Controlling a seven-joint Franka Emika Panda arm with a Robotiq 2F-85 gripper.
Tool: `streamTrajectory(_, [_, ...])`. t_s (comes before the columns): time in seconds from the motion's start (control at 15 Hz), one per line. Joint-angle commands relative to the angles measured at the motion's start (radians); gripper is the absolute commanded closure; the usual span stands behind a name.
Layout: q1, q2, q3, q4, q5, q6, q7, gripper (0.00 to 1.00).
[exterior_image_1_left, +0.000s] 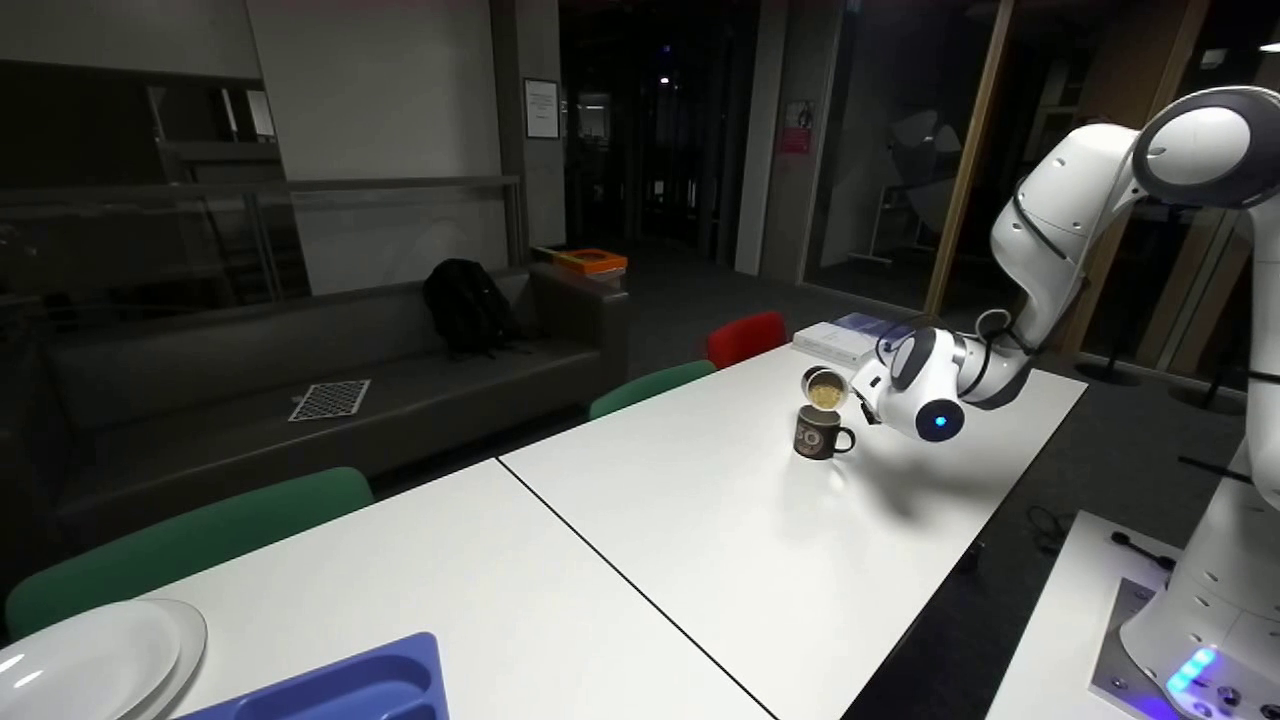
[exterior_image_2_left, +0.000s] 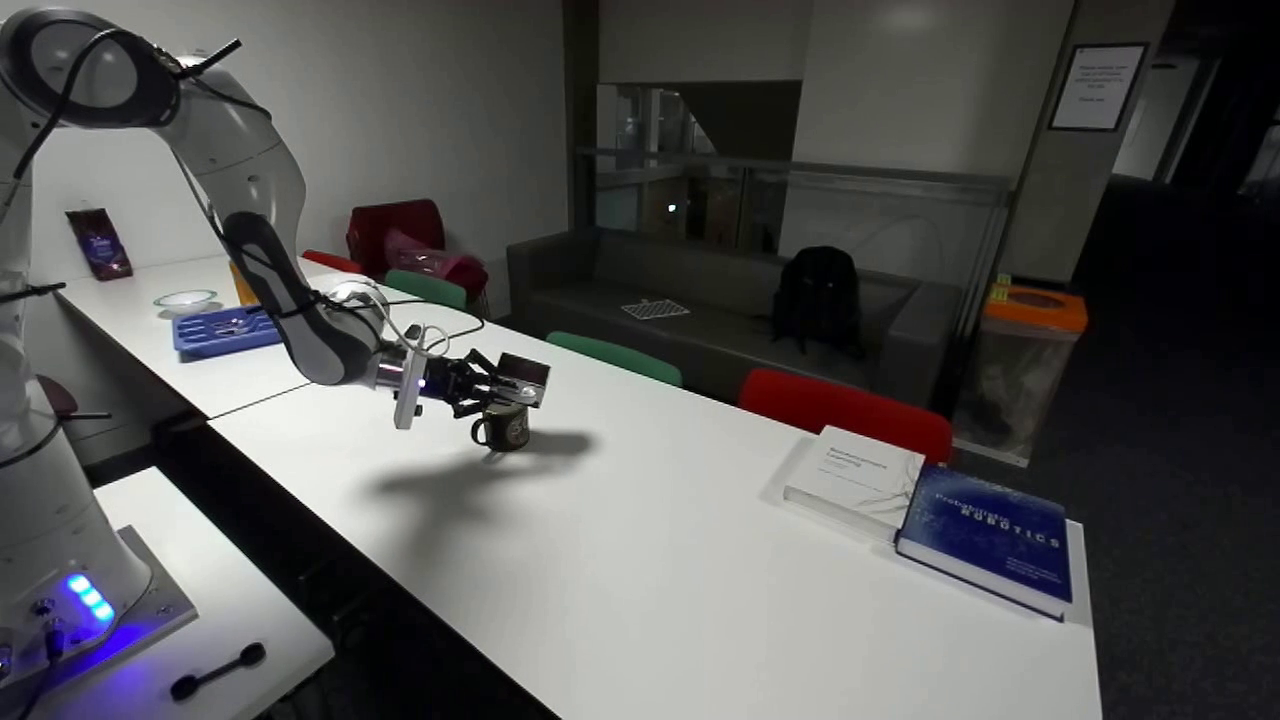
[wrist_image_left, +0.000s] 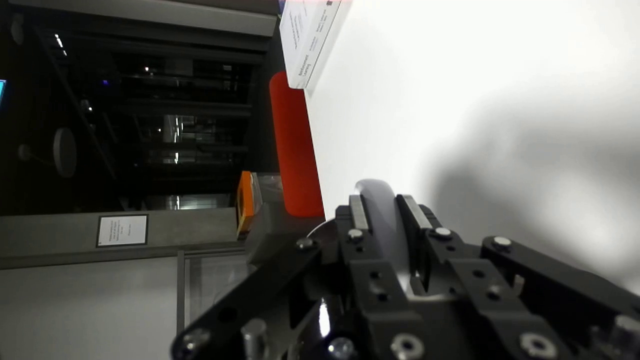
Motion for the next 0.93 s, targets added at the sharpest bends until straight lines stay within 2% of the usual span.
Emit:
streamTrajectory(0.0, [-0.021,-0.001,0.022,-0.001,0.002,-0.004,-0.007,0.80])
streamTrajectory(0.2, [-0.021,-0.001,0.022,0.000,0.002,-0.004,-0.007,0.80])
streamTrajectory(0.27, [-0.021,-0.001,0.022,0.000,0.002,-0.004,-0.007,0.95])
streamTrajectory(0.87, [-0.021,0.004,0.021,0.009,-0.001,-0.029,0.004,0.95])
